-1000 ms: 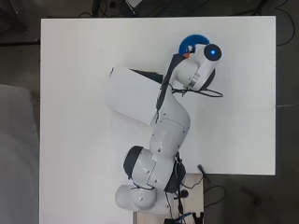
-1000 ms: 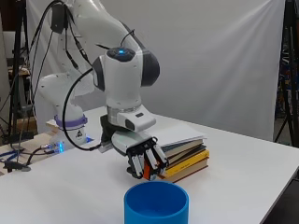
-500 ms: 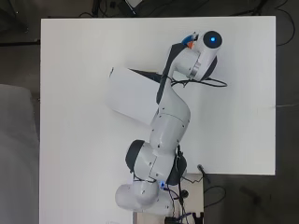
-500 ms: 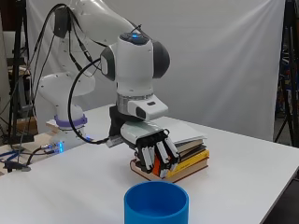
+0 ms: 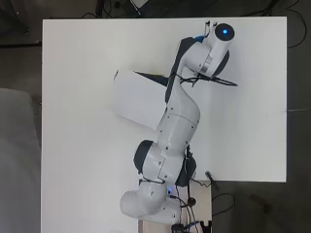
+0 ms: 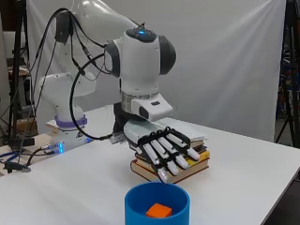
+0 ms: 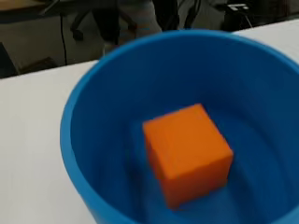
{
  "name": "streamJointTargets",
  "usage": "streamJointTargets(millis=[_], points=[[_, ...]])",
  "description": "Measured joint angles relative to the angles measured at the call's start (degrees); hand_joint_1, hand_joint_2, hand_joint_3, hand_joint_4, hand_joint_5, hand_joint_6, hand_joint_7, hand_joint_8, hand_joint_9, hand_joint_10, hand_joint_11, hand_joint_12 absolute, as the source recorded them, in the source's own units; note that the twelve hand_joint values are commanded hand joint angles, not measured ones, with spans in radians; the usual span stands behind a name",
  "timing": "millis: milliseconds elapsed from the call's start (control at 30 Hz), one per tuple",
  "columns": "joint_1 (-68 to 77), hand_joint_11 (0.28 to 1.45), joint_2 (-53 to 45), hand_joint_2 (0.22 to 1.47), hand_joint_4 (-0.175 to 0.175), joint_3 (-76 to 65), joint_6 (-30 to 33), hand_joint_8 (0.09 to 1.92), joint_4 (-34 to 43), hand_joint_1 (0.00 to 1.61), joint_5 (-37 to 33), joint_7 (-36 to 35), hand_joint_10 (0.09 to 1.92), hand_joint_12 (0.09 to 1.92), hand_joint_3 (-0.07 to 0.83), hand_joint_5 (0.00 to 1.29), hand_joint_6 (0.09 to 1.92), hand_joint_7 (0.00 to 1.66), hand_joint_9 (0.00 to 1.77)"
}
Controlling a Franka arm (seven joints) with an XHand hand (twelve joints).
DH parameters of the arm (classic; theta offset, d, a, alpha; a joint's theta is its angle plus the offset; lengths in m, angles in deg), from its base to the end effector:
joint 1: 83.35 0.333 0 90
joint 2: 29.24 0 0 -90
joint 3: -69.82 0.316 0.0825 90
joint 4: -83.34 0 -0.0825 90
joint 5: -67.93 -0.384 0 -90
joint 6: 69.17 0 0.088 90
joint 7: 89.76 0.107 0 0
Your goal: Teleoperate dual arm-hand system to pick and place objects
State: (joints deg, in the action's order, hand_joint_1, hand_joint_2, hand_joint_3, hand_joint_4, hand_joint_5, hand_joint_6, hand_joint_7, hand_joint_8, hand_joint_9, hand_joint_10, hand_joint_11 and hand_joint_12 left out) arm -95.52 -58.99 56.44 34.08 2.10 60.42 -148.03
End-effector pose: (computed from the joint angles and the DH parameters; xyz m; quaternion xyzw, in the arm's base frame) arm 0.6374 -0.2617 0.3951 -0.9598 -0.2739 0.0420 0.0436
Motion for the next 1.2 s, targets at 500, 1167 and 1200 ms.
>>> streamJointTargets(millis=[500, 1167, 1200], points=[[0.3, 0.52, 16.4, 1.01, 0.092, 2.2, -1.0, 0.09, -4.4, 0.00, 7.1, 0.5, 0.09, 0.09, -0.007, 0.19, 0.09, 0.31, 0.50], [3.5, 0.47, 61.7, 1.07, 0.086, 14.1, -5.4, 0.09, -42.3, 0.08, 14.7, 6.1, 0.09, 0.09, 0.007, 0.22, 0.09, 0.31, 0.48], [3.6, 0.47, 62.0, 1.07, 0.084, 14.4, -5.7, 0.09, -42.6, 0.09, 14.8, 5.9, 0.09, 0.09, 0.007, 0.22, 0.09, 0.31, 0.48]])
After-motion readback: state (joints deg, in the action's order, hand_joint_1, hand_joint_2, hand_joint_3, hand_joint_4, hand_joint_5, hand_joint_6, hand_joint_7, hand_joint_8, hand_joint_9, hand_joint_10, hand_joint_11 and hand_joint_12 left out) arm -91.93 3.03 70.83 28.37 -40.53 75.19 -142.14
